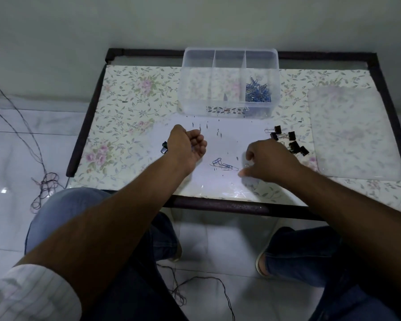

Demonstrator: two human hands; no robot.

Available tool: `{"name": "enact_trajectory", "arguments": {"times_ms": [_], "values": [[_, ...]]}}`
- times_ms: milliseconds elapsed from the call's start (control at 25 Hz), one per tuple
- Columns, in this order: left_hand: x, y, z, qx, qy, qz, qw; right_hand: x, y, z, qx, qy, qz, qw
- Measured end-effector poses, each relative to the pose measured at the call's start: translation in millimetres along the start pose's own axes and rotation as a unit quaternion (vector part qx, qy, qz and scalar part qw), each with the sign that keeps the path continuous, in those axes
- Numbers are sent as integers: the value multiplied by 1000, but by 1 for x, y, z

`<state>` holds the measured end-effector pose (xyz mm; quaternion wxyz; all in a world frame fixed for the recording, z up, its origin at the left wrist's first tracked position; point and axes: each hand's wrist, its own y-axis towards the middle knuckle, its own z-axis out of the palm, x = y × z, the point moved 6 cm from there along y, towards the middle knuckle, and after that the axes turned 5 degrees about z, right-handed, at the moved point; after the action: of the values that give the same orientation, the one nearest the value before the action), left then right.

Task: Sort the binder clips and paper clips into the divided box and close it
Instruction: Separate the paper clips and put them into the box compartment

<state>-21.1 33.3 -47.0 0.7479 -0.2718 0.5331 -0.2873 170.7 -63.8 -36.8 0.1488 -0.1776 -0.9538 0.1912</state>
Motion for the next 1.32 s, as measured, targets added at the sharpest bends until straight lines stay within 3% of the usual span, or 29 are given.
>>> {"name": "enact_trajectory", "arguments": {"times_ms": [360, 560, 840, 1000, 1120, 1320], "values": [[16, 0, -4, 12, 160, -55, 985, 39, 4, 16, -76, 174, -109, 976], [9, 1, -1, 22, 144, -43, 988, 62, 2, 30, -91, 16, -282, 955], [9, 3, -1, 24, 143, -35, 989, 41, 5, 5, -63, 47, -201, 977], [12, 4, 2, 26, 147, -32, 988, 38, 6, 18, -31, 2, -125, 992], [13, 4, 4, 28, 152, -29, 988, 44, 7, 23, -24, 47, -90, 995], [14, 3, 5, 35, 150, -26, 988, 45, 5, 21, -11, 42, -90, 995]]}}
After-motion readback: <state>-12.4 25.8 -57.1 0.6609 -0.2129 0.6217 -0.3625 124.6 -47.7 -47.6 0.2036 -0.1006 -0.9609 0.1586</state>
